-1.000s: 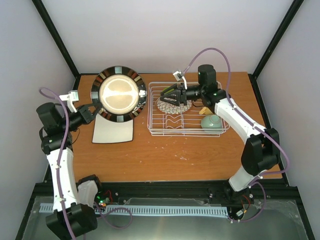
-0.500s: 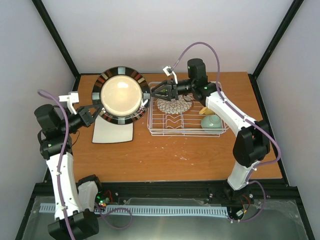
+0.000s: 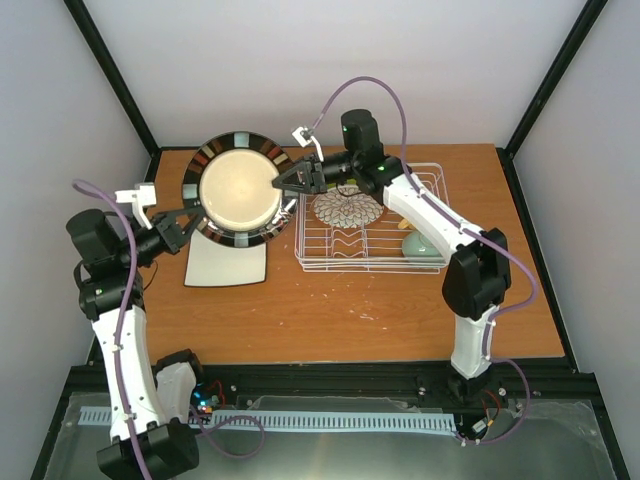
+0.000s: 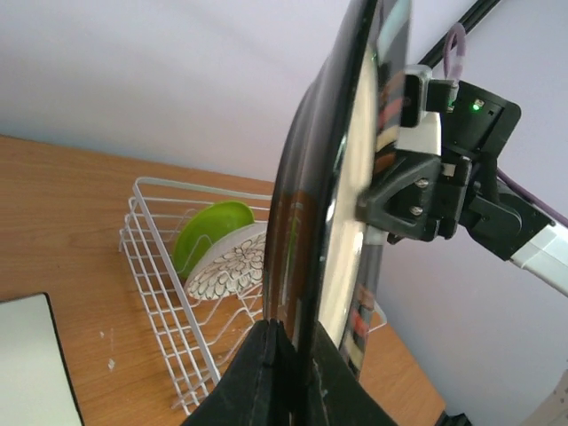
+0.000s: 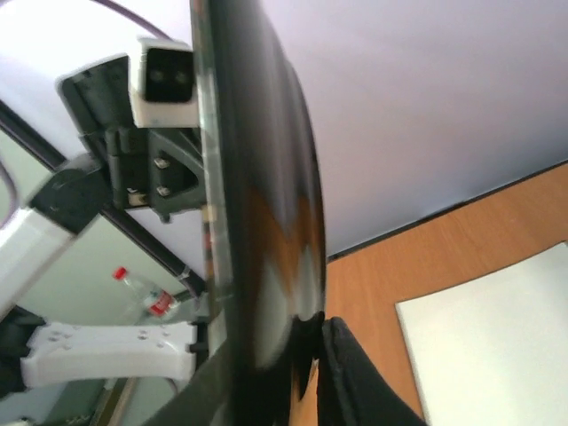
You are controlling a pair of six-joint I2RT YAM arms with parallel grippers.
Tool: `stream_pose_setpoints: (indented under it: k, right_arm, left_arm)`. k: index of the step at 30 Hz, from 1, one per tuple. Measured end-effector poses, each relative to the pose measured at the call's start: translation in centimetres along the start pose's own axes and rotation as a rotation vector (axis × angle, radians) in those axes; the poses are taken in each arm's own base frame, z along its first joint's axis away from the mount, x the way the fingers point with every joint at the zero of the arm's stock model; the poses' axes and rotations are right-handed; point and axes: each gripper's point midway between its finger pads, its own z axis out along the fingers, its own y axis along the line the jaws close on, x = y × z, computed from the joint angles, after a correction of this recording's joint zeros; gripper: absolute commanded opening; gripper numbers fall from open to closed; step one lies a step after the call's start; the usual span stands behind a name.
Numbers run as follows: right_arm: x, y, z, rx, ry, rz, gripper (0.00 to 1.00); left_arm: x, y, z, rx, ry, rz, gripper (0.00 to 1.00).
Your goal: Load the mixed dishes into the dish rack
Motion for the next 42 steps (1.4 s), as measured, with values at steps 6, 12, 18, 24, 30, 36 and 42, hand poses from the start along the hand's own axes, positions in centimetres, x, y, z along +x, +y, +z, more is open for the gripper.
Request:
stream_pose_setpoints:
  k: [6, 12, 18, 24, 30, 36, 42]
  right_arm:
    - [-0.5, -2.3, 0.9, 0.094, -0.021, 0.062, 0.03]
    - [-0.6, -2.6, 1.0, 0.113, -0.021, 0.039, 0.03]
    - [0.6, -2.5, 1.6, 0.141, 0.012, 0.012, 0.03]
    - [0.4, -2.1, -0.1, 0.227, -0.017, -0.012, 0.03]
    - [-0.5, -2.7, -4.7, 0.436, -0.063, -0.093, 0.03]
    - [-1.4, -1.7, -10.5, 0.746, -0.038, -0.322, 0.03]
    - [-0.2, 0.8, -14.8, 0.965, 0.063, -0.574, 0.03]
  left_arm:
    - [-0.8, 0.3, -0.1, -0.034, -0.031, 0.059, 0.02]
    - [-0.8, 0.1, -0.1, -0.028, -0.029, 0.056, 0.27]
    - [-1.4, -0.6, -0.2, -0.019, -0.04, 0.089, 0.52]
    - [-1.6, -0.3, -0.3, -0.043, -0.052, 0.101, 1.0]
    - [-2.2, 1.0, -0.7, -0.149, -0.097, 0.108, 1.0]
    - [-3.1, 2.0, -1.9, -0.279, -0.171, 0.137, 1.0]
    - [-3.2, 2.8, -2.5, -0.343, -0.207, 0.144, 1.0]
